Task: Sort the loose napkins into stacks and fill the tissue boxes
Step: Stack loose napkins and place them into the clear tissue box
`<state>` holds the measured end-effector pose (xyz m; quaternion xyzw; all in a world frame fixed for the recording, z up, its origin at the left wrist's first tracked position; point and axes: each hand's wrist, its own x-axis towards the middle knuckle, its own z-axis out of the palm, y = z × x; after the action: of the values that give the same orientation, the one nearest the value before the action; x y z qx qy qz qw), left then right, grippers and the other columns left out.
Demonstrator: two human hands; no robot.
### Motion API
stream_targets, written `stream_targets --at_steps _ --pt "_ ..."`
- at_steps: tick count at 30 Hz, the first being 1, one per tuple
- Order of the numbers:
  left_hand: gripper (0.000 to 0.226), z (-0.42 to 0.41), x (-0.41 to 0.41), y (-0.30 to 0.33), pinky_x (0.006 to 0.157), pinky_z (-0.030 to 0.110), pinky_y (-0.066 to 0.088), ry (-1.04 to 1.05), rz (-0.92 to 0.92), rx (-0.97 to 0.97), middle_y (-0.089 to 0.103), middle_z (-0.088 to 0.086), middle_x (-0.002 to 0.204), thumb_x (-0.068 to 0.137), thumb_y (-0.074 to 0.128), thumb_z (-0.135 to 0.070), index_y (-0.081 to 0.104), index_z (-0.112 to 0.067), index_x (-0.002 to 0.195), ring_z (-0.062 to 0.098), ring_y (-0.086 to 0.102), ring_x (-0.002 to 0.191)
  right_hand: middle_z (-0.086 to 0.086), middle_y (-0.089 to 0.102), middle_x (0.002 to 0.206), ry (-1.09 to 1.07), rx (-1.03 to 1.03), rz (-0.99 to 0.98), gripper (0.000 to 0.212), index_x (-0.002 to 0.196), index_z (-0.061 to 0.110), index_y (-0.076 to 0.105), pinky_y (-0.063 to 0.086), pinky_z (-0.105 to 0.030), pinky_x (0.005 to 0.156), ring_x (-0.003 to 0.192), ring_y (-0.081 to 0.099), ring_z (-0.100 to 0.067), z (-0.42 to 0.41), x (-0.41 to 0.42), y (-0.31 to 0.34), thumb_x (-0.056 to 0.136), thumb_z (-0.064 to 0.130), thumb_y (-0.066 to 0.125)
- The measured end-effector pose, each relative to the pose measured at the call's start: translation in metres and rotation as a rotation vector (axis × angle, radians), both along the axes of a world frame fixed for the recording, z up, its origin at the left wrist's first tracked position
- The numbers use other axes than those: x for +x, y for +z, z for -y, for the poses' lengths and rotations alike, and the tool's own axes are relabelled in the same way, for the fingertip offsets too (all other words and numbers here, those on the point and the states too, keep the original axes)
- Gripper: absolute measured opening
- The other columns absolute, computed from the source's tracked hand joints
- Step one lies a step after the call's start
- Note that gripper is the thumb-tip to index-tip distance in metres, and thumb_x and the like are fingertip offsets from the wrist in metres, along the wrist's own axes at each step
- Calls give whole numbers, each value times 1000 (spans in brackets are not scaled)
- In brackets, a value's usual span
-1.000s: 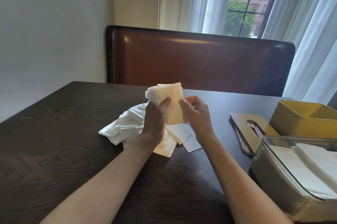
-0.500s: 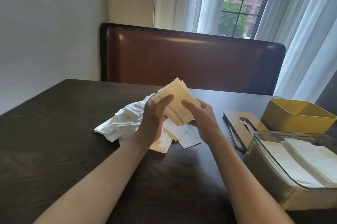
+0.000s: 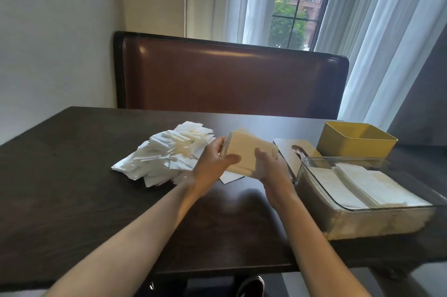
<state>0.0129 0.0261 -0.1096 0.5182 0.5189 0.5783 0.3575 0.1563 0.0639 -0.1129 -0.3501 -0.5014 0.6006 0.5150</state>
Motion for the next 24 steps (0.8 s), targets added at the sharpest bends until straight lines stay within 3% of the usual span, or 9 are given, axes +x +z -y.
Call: stream_targets --at_steps 3,7,10,12,14,17,20,24 --pt "44 11 7 -3 85 36 57 11 -11 -16 72 6 107 75 69 -22 60 -24 118 22 68 103 -10 66 104 -15 88 85 24 118 10 59 57 -44 83 96 64 -23 8 12 -6 95 12 60" --pt "46 25 14 -9 73 25 55 54 -73 14 67 6 106 89 68 -8 54 -26 129 20 67 97 13 72 88 -60 179 160 23 111 7 65 56 -24 73 91 68 -15 22 26 -9 89 2 67" --pt "53 36 24 -12 73 20 52 65 -146 40 63 3 103 87 64 2 55 -30 129 15 64 92 -2 72 96 -58 118 122 30 112 10 66 58 -25 71 91 69 -15 32 34 -8 86 -4 67" --pt "50 41 37 -12 72 15 46 101 -186 36 61 -2 102 87 60 1 58 -29 127 11 59 92 -11 69 104 -67 53 91 36 117 12 63 58 -33 81 95 67 -20 37 36 -9 86 -5 65" --pt "36 43 53 -10 71 15 46 164 -91 17 64 -4 102 87 59 -15 62 -26 121 9 59 92 -9 66 107 -95 0 57 37 120 15 61 54 -36 87 97 63 -18 40 33 -9 88 -2 62" --pt "17 36 73 -8 74 19 47 276 132 2 68 -7 98 91 64 -33 68 -23 105 5 62 91 0 64 107 -177 -12 8 27 120 18 60 48 -26 78 95 59 -9 44 22 -7 92 18 63" --pt "9 24 84 -5 83 32 53 453 209 7 70 -5 95 95 64 -31 65 -29 86 14 65 95 3 65 99 -261 -34 -11 17 106 22 62 49 -26 75 89 60 -7 42 11 -6 92 32 64" --pt "13 19 86 -5 83 31 50 588 294 12 69 -5 92 96 56 -18 66 -22 90 17 63 95 3 69 90 -379 -48 38 11 87 29 63 53 -31 78 87 65 -10 36 6 -5 86 38 69"
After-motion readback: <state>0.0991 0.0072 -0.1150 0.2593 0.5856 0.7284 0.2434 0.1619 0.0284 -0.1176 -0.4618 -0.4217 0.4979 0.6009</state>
